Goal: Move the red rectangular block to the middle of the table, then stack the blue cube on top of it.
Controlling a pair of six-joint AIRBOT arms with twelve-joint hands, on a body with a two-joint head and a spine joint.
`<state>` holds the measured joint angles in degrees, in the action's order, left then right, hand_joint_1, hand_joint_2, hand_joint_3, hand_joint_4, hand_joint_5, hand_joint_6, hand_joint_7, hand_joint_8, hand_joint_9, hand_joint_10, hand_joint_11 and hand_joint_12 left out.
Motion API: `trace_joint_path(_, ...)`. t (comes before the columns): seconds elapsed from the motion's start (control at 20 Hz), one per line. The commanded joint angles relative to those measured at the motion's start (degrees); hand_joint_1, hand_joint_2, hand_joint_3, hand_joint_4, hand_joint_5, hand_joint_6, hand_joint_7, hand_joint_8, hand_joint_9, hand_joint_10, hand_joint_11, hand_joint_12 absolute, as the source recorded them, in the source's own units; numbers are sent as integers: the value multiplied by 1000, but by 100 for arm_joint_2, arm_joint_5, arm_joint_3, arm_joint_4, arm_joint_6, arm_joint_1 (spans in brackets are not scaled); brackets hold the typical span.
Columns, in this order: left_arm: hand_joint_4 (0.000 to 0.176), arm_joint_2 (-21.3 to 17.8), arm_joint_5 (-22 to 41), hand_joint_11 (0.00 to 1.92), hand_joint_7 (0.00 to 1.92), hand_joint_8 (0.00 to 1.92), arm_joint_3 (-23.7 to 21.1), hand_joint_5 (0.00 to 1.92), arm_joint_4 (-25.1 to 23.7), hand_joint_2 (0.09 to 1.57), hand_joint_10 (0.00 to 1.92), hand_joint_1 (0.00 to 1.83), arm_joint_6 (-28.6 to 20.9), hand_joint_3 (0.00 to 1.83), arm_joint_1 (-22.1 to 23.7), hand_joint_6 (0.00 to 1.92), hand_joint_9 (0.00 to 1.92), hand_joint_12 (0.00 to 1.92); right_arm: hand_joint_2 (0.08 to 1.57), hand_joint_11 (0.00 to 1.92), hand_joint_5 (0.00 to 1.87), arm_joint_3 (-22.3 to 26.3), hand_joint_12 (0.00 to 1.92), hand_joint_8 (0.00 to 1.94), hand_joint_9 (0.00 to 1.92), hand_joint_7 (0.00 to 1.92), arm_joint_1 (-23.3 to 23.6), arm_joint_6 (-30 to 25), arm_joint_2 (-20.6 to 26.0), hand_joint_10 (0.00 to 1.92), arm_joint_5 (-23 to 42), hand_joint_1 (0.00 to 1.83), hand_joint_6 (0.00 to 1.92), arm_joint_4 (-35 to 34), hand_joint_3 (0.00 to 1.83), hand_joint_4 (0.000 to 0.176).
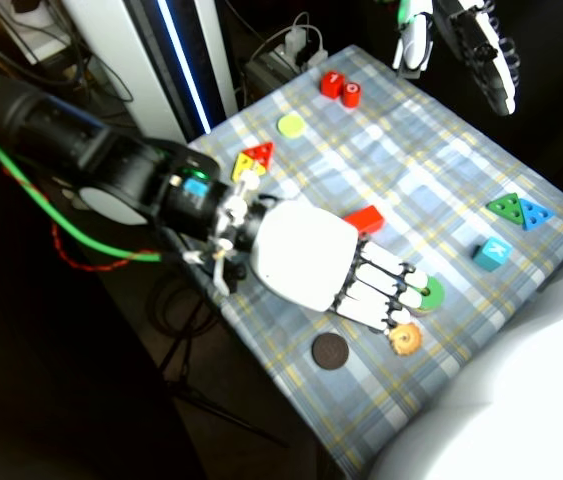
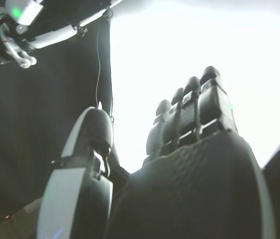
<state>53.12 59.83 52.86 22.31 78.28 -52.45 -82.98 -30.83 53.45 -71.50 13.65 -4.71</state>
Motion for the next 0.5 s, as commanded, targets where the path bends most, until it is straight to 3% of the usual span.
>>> trace_joint_path(0.0, 48, 9, 713, 0, 0, 0, 29, 71, -107, 1388, 0, 621, -57, 0, 23, 7, 0, 0, 1149, 0, 216, -34, 1061, 10, 253, 249, 132, 44, -49, 62, 532, 918, 17, -15, 4, 0)
trace_joint_path(0.1, 42, 12, 719, 0, 0, 0, 40, 74, -107, 1389, 0, 656, -97, 0, 15, 6, 0, 0, 1160, 0, 249, -153, 1153, 19, 264, 294, 172, 107, -184, 83, 404, 880, 23, -15, 2, 5)
trace_joint_path(0.15, 38, 15, 727, 0, 0, 0, 44, 74, -107, 1389, 0, 687, -111, 0, 14, 5, 0, 0, 1143, 0, 297, -210, 1308, 7, 255, 358, 183, 127, -242, 247, 352, 889, 20, -15, 6, 0)
trace_joint_path(0.2, 36, 20, 731, 0, 0, 0, 49, 79, -107, 1388, 0, 680, -121, 0, 14, 6, 0, 0, 1161, 0, 343, -253, 1466, 14, 121, 419, 185, 139, -294, 687, 303, 887, 34, -14, 0, 0)
trace_joint_path(0.25, 36, 21, 731, 0, 0, 0, 50, 79, -107, 1388, 0, 680, -124, 0, 14, 6, 0, 0, 1161, 0, 343, -259, 1466, 14, 121, 419, 186, 140, -305, 687, 298, 887, 34, -14, 0, 0)
trace_joint_path(0.3, 33, 22, 731, 0, 0, 0, 53, 73, -107, 1390, 0, 655, -130, 0, 14, 3, 0, 0, 1165, 0, 353, -272, 1577, 18, 112, 440, 187, 142, -328, 829, 284, 895, 37, -14, 0, 0)
trace_joint_path(0.45, 39, 22, 738, 0, 0, 0, 56, 67, -107, 1388, 0, 666, -146, 0, 13, 3, 0, 0, 1165, 0, 391, -270, 1695, 36, 141, 498, 188, 183, -356, 976, 228, 870, 52, -11, 0, 0)
